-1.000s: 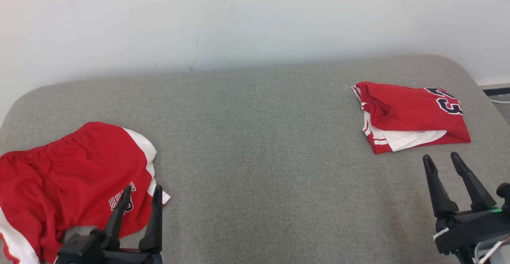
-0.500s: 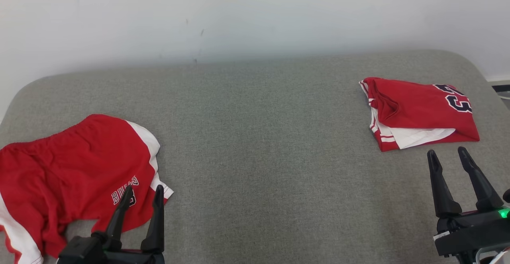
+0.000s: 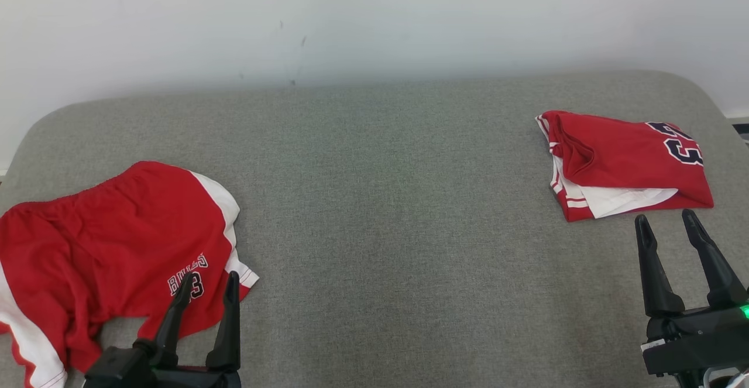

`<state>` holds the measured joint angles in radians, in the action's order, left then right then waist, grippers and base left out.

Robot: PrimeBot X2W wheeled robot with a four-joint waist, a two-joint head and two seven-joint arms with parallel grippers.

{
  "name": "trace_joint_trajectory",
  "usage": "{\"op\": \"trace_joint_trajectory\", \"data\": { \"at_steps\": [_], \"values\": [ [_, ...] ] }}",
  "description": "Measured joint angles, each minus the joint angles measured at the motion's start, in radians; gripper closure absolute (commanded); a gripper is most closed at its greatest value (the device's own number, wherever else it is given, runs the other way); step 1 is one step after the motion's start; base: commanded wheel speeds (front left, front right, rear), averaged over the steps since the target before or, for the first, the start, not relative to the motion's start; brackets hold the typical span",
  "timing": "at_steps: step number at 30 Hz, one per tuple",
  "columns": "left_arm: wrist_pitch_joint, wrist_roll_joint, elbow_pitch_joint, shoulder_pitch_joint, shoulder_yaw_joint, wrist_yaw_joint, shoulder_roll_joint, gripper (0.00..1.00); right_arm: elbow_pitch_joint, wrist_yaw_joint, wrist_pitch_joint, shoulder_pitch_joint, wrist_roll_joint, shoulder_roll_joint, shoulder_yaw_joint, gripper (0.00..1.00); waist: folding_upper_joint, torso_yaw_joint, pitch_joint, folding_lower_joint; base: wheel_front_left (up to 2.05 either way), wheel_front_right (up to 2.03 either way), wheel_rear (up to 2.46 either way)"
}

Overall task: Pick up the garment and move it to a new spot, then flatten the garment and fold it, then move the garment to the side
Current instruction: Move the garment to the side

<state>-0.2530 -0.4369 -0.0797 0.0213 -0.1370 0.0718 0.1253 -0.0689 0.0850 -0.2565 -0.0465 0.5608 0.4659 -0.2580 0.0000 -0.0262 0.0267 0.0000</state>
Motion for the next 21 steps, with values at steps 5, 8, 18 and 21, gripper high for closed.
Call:
{"op": "trace_joint_trajectory", "data": {
  "at_steps": [5,8,18,21],
  "values": [
    [0.000,0.000,-0.001,-0.002,0.002,0.008,0.000,0.00,-0.013,0.000,0.000,0.007,-0.007,-0.009,0.007,0.00,0.0000,-0.001,0.004,0.0000,0.00,0.00,0.00],
    [0.000,0.002,-0.002,-0.010,0.003,0.008,-0.001,0.00,-0.018,0.000,0.000,0.017,-0.011,-0.015,0.009,0.00,0.0000,-0.001,0.007,0.0000,0.00,0.00,0.00],
    [0.000,0.008,-0.012,-0.020,0.004,0.017,-0.005,0.00,-0.022,0.000,0.000,0.021,-0.034,-0.029,0.023,0.00,0.0000,0.005,0.009,0.0000,0.00,0.00,0.00],
    [0.000,0.012,-0.018,-0.026,-0.002,0.017,-0.010,0.00,-0.025,0.000,0.000,0.031,-0.034,-0.032,0.033,0.00,0.0000,0.012,0.009,0.0000,0.00,0.00,0.00]
  ]
}}
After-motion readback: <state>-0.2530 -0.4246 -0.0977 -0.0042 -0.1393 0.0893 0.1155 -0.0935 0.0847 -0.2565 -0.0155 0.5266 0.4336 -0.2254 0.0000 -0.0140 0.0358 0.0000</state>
